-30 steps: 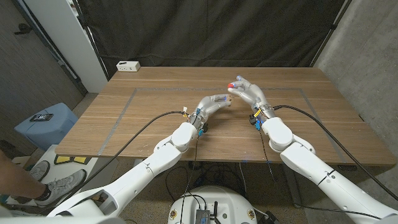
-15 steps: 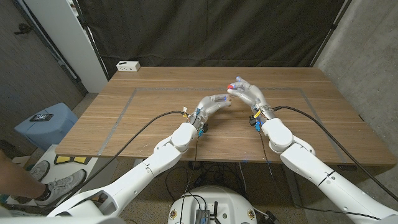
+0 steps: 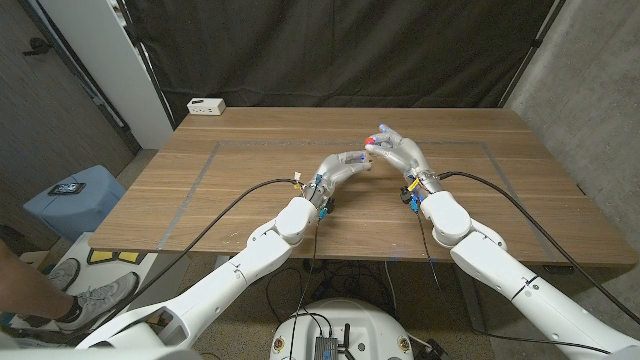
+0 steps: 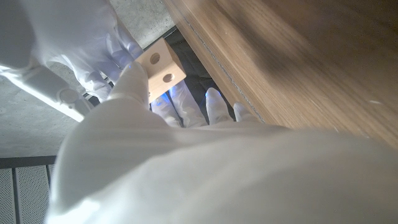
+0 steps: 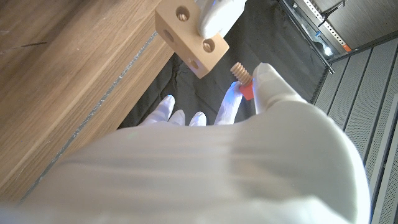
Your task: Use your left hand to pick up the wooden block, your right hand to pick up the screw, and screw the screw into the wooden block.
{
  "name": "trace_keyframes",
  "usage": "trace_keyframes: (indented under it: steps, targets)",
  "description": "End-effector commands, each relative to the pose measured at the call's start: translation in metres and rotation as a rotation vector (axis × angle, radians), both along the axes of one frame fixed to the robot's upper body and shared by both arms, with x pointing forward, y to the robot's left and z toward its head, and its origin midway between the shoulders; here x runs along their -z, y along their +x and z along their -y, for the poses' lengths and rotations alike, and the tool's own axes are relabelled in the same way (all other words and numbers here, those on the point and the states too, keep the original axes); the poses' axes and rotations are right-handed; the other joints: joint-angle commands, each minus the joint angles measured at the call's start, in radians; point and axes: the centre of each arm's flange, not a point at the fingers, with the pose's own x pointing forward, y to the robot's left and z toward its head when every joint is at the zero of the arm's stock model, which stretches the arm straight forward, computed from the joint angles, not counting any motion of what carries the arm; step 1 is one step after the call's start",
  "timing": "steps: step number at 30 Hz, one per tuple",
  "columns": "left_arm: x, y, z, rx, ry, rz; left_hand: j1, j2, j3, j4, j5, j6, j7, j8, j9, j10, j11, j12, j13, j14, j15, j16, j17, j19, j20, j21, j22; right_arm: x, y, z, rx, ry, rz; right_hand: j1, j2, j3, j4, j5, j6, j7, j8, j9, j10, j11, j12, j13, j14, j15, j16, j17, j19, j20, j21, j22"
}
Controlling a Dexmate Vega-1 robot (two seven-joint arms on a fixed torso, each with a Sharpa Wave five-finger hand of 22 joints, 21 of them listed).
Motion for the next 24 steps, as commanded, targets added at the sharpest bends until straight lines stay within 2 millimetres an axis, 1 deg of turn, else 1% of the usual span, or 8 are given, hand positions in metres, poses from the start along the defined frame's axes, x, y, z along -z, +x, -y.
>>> trace_keyframes:
  steps: [1,6,8,20,21,24]
  targets:
    - [-0.0008,-0.0009,-0.0003,0.001,-0.003,0.005,0.005,0.004,-0.004,-0.001,-0.003,0.006,0.005,0.007,0.006,-0.006,-0.001,0.002,0.001,0.002,-0.090,0.001,0.002,0.000,0.008,0.006,0.002,0.0020,0.0013,-0.0009,-0.006,-0.004,-0.002,0.010,0.001,-0.004,-0.003,0.006,0.003,-0.008,0.011,0.003,-0.002,0.001,-0.002,0.004,0.004,-0.007,-0.002,0.002,0.001,-0.004,0.002,0.006]
    - [-0.0012,-0.0009,-0.0007,0.000,-0.004,0.008,0.006,0.004,-0.004,-0.002,-0.003,0.005,0.006,0.007,0.006,-0.005,-0.001,0.003,0.001,0.002,-0.091,0.001,0.002,0.000,0.008,0.006,0.002,0.0021,0.0022,-0.0007,-0.008,-0.005,-0.001,0.011,0.001,-0.004,-0.003,0.007,0.002,-0.008,0.011,0.002,-0.002,0.001,-0.002,0.004,0.004,-0.008,-0.002,0.002,0.001,-0.003,0.002,0.006]
    - [-0.0015,-0.0009,-0.0006,0.001,-0.003,0.009,0.006,0.004,-0.004,-0.002,-0.003,0.004,0.007,0.006,0.006,-0.005,-0.001,0.003,0.001,0.002,-0.091,0.001,0.002,0.000,0.009,0.006,0.002,0.0024,0.0027,-0.0006,-0.009,-0.005,-0.002,0.011,0.002,-0.004,-0.003,0.007,0.002,-0.009,0.011,0.002,-0.002,-0.004,-0.002,0.004,0.003,-0.008,-0.002,0.002,0.000,-0.003,0.002,0.006]
    - [-0.0010,-0.0003,-0.0025,-0.002,-0.003,0.006,0.006,0.005,-0.005,-0.001,-0.003,0.007,0.004,0.008,0.006,-0.005,-0.001,0.003,0.001,0.003,-0.090,0.001,0.002,0.001,0.008,0.007,0.002,0.0031,0.0041,0.0032,0.001,0.005,-0.002,0.010,0.003,-0.006,-0.002,0.007,0.001,-0.009,0.012,0.001,-0.003,-0.002,-0.002,0.004,0.002,-0.008,-0.003,0.003,-0.001,-0.003,0.002,0.006]
    - [-0.0009,-0.0002,-0.0026,-0.002,-0.003,0.006,0.005,0.005,-0.005,-0.001,-0.003,0.007,0.003,0.008,0.006,-0.005,-0.001,0.003,0.001,0.002,-0.091,0.001,0.002,0.001,0.008,0.007,0.002,0.0030,0.0043,0.0037,0.001,0.005,-0.001,0.010,0.003,-0.007,-0.002,0.007,0.002,-0.009,0.012,0.001,-0.002,0.001,-0.001,0.004,0.002,-0.007,-0.003,0.003,-0.001,-0.003,0.001,0.006]
    - [-0.0008,0.0000,-0.0030,-0.003,-0.003,0.006,0.005,0.005,-0.005,-0.001,-0.003,0.007,0.002,0.008,0.006,-0.005,-0.001,0.003,0.000,0.002,-0.091,0.001,0.002,0.001,0.008,0.007,0.002,0.0030,0.0047,0.0041,0.001,0.005,-0.001,0.009,0.003,-0.007,-0.001,0.007,0.001,-0.008,0.013,0.000,-0.004,-0.004,-0.002,0.004,0.001,-0.007,-0.003,0.003,-0.002,-0.003,0.001,0.006]
